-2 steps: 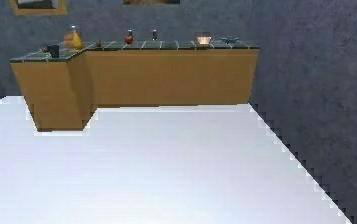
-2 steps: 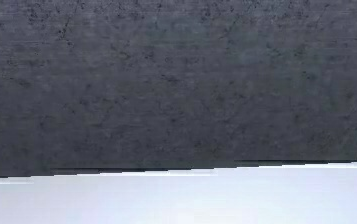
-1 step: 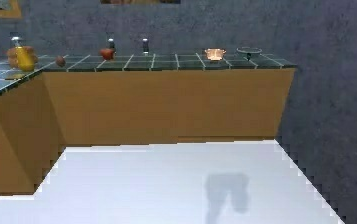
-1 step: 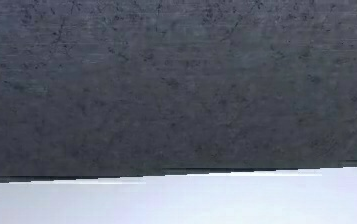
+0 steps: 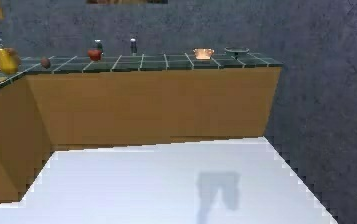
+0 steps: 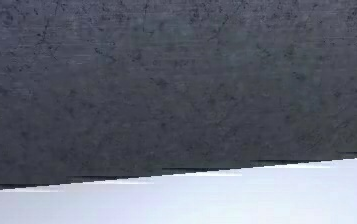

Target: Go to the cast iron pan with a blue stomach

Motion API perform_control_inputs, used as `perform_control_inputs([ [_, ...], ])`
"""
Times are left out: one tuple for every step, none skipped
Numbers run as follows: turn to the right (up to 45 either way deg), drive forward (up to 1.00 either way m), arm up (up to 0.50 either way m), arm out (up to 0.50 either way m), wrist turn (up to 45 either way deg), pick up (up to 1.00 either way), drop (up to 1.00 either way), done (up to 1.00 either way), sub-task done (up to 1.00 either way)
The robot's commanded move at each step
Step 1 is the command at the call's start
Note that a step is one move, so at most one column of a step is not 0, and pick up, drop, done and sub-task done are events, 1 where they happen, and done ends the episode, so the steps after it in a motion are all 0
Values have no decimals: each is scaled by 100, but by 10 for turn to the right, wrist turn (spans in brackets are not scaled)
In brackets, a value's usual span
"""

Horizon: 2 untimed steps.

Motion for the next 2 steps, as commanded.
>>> perform_control_inputs([
  [0,100,0,0,0,0,0,0,0],
  [30,0,0,0,0,0,0,0,0],
])
